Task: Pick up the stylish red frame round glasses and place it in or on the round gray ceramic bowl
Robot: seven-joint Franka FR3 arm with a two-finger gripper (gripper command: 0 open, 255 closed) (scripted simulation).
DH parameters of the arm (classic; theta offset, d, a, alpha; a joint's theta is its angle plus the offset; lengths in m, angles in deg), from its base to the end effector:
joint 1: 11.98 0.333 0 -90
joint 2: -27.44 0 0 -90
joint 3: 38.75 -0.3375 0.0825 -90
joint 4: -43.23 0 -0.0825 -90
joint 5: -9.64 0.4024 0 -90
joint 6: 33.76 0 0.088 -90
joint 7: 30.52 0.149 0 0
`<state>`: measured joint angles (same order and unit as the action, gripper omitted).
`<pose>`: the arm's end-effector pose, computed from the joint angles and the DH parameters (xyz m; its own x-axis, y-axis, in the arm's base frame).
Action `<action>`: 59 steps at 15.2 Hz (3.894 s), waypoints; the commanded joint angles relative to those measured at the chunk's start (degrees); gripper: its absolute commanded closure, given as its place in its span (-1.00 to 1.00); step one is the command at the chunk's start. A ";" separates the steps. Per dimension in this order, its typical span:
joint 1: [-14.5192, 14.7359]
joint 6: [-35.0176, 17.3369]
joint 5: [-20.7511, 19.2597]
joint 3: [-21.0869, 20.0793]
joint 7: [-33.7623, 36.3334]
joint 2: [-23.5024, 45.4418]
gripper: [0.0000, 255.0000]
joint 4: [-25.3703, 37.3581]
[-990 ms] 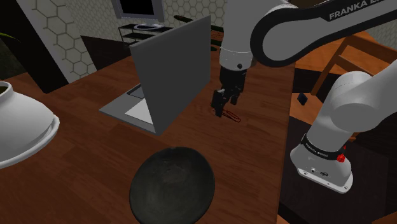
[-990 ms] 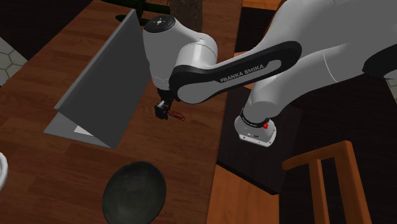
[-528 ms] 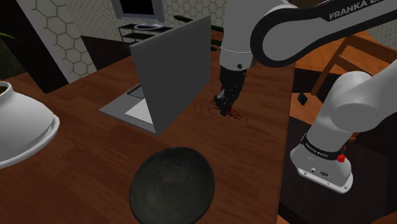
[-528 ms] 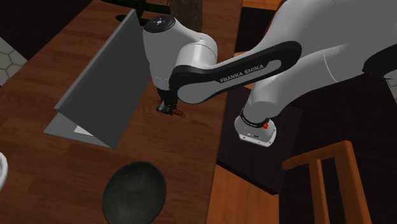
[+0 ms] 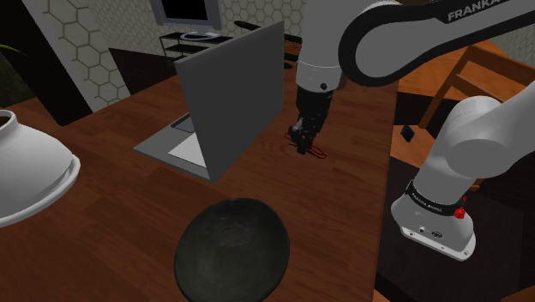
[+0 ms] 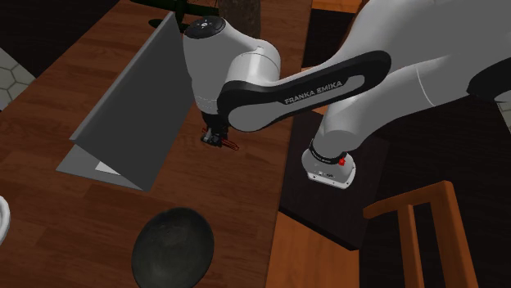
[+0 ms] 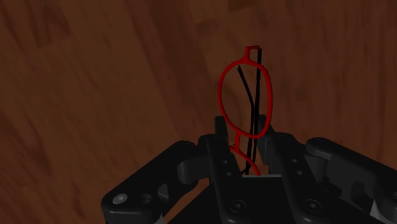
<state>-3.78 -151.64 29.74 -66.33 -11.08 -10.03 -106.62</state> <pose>0.2933 0.2369 0.4059 0.9980 0.0453 0.0436 0.0475 -0.9976 -0.0501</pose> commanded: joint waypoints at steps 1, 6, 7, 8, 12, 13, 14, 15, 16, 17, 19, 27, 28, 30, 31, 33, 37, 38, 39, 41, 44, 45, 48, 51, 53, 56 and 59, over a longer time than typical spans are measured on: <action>-0.12 1.48 -0.34 0.45 0.00 -0.41 1.00 1.05; -0.35 5.65 -1.18 1.55 0.21 -1.46 1.00 4.18; -0.41 6.46 -1.35 1.76 0.26 -1.62 1.00 4.83; -0.46 7.27 -1.51 1.97 0.30 -1.76 1.00 5.50; -0.68 10.42 -2.16 2.74 0.50 -2.15 1.00 8.25; -0.74 11.19 -2.32 2.93 0.55 -2.21 1.00 8.97; -0.80 11.96 -2.47 3.11 0.60 -2.26 1.00 9.69; -0.86 12.72 -2.63 3.29 0.66 -2.28 1.00 10.42; -0.92 13.48 -2.78 3.46 0.71 -2.30 1.00 11.16; -0.99 14.23 -2.93 3.63 0.77 -2.30 1.00 11.92; -1.11 15.73 -3.23 3.95 0.88 -2.25 1.00 13.45; -0.13 15.64 -1.19 -3.96 9.72 2.61 1.00 20.07; -0.11 15.38 -1.03 -5.39 11.22 3.63 1.00 21.16; -0.21 14.83 -0.93 -8.33 14.30 5.87 1.00 23.50; -0.37 14.56 -1.00 -9.88 15.86 7.08 1.00 24.77; -0.81 14.01 -1.46 -13.08 19.11 9.73 1.00 27.46; -2.41 12.93 -3.92 -20.26 26.27 16.13 1.00 33.57; -2.95 12.68 -4.97 -22.28 28.28 18.04 1.00 35.25; -3.56 12.45 -6.27 -24.43 30.40 20.11 1.00 36.99; -4.90 12.08 -9.81 -29.20 35.19 24.97 1.00 40.70; -6.03 12.12 -18.79 -36.95 44.33 34.98 1.00 46.69; -5.68 11.35 -18.84 -36.65 44.37 35.02 1.00 45.93; -5.42 9.06 -19.06 -36.56 44.55 35.26 1.00 43.73; -5.35 6.78 -19.51 -36.73 44.91 35.73 1.00 41.66; -5.29 5.27 -19.97 -36.88 45.25 36.19 1.00 40.35; -5.17 3.02 -20.89 -37.11 45.93 37.10 1.00 38.48; -5.13 2.41 -21.19 -37.17 46.15 37.39 1.00 37.99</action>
<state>-8.92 -149.07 8.69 -103.48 34.99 27.23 -68.53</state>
